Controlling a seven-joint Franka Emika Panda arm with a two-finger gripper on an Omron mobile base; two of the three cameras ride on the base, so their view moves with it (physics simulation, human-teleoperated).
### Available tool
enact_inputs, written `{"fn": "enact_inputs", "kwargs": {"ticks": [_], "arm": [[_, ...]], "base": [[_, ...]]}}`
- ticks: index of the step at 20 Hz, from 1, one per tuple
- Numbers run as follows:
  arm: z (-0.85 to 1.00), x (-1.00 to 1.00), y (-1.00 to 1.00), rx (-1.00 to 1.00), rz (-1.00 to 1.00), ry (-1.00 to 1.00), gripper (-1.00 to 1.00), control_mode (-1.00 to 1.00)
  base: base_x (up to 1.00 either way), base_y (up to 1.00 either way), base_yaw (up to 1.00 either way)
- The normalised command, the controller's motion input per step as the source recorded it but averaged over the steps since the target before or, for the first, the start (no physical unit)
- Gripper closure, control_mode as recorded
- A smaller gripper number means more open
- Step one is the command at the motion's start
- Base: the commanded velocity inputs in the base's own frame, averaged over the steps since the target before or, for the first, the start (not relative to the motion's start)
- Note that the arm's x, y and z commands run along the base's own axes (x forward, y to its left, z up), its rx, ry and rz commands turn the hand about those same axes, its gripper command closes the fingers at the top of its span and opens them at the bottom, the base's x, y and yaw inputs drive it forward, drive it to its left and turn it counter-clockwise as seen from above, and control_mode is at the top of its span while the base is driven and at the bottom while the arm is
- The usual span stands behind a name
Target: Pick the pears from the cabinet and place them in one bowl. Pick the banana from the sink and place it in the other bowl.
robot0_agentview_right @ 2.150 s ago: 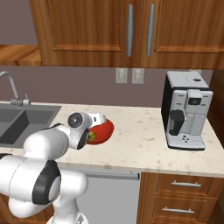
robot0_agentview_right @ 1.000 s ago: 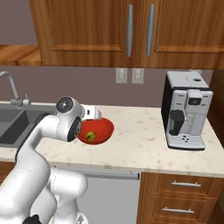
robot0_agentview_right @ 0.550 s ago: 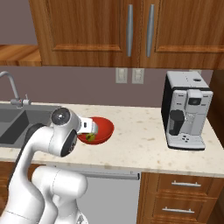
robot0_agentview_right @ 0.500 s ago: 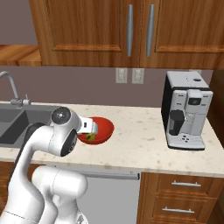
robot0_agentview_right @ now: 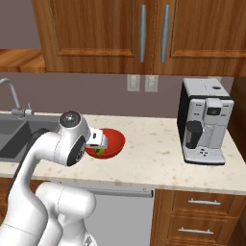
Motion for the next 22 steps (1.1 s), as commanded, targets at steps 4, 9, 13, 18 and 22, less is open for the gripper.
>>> {"fn": "enact_inputs", "kwargs": {"ticks": [4,9,13,18,22], "arm": [[-0.31,0.00,0.00,0.00,0.00,0.07,-1.00,-1.00],[-0.45,0.00,0.00,-0.04,0.00,-0.01,-1.00,-1.00],[-0.40,0.08,0.00,-0.08,0.00,-0.10,-1.00,-1.00],[-0.09,-0.27,0.23,-0.01,0.00,-0.05,-1.00,-1.00],[0.21,-0.57,0.39,0.02,0.00,0.00,-1.00,-1.00]], "base": [[0.00,0.00,0.00],[0.00,0.00,0.00],[0.00,0.00,0.00],[0.00,0.00,0.00],[0.00,0.00,0.00]]}}
